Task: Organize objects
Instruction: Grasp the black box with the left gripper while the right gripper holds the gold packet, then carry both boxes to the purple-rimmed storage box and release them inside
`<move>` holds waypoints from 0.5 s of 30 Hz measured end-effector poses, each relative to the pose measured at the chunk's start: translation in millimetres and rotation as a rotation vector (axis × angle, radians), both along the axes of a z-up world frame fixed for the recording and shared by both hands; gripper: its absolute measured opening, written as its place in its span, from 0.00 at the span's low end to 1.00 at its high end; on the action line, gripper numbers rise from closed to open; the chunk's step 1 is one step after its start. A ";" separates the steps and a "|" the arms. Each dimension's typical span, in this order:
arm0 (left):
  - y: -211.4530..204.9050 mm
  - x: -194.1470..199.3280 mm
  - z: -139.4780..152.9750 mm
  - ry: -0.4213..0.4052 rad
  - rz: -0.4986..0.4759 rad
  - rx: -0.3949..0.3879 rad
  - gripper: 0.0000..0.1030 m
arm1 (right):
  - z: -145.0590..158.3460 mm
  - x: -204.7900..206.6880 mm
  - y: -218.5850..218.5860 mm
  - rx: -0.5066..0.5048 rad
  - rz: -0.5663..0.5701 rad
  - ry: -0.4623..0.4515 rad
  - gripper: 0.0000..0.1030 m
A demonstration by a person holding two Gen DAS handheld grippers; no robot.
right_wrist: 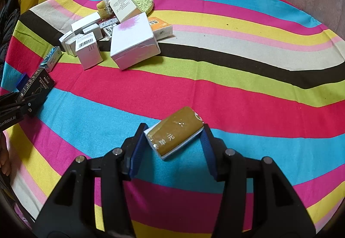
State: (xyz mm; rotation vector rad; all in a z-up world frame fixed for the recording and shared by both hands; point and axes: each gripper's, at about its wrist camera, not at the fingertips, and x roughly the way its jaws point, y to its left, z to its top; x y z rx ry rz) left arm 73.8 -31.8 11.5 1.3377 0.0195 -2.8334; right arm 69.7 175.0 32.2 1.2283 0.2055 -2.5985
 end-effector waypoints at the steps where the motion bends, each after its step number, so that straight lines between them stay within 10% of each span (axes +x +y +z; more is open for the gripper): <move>1: 0.0 -0.1 -0.1 -0.001 -0.001 0.000 0.39 | -0.1 0.1 0.2 0.000 0.000 0.001 0.52; 15: -1.7 -0.1 -0.5 0.000 0.006 0.002 0.39 | -0.5 2.1 -1.7 0.006 -0.001 0.005 0.51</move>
